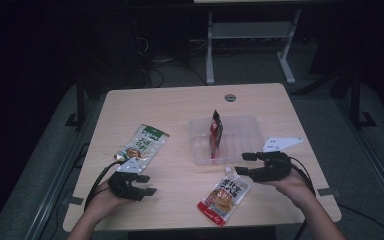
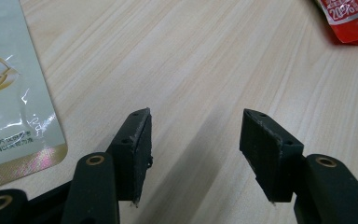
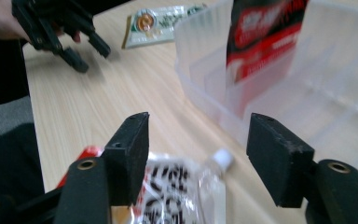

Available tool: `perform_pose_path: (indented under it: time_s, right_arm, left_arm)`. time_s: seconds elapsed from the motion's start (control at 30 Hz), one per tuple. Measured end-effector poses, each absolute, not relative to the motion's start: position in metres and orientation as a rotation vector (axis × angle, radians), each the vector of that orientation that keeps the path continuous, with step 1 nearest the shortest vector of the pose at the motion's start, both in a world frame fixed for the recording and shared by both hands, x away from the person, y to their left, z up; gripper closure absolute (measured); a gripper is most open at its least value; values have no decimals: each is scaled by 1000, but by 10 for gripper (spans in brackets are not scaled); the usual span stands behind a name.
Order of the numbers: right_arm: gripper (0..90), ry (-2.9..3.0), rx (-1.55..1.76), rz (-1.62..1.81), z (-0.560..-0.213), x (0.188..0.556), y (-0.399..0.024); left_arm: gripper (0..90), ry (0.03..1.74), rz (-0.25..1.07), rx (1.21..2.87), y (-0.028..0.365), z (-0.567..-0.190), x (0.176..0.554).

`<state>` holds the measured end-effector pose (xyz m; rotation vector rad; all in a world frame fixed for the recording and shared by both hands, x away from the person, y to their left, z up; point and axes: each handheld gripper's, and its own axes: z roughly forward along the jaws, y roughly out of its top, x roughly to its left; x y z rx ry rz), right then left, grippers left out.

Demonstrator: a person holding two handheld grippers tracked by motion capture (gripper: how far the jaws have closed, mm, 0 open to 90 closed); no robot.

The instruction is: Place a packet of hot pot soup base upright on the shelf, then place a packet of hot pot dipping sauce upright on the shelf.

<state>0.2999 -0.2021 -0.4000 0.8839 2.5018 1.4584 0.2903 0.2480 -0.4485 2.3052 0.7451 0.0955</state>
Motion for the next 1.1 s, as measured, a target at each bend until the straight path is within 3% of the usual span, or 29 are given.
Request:
perform_pose_path:
  time_s: [0.23, 0.47, 0.57, 0.63, 0.73, 1.1]
  right_arm:
    - [318, 2500, 947, 1379, -413, 281, -223]
    - [301, 2543, 1000, 1317, -431, 266, -233]
    - [478, 2620, 964, 1281, -436, 257, -233]
    - [693, 2669, 933, 1259, -439, 251, -228]
    - [876, 2758, 838, 1211, -444, 246, -216]
    - [898, 2922, 694, 1140, -459, 249, -180]
  left_arm:
    - [458, 760, 73, 2284, 246, -447, 291]
    - [634, 732, 45, 2294, 239, -443, 289]
    - [695, 729, 26, 2298, 233, -443, 288]
    - [710, 731, 27, 2300, 231, -443, 287]
    - [731, 719, 35, 2305, 230, -442, 288]
    - [538, 738, 43, 2295, 229, -446, 289]
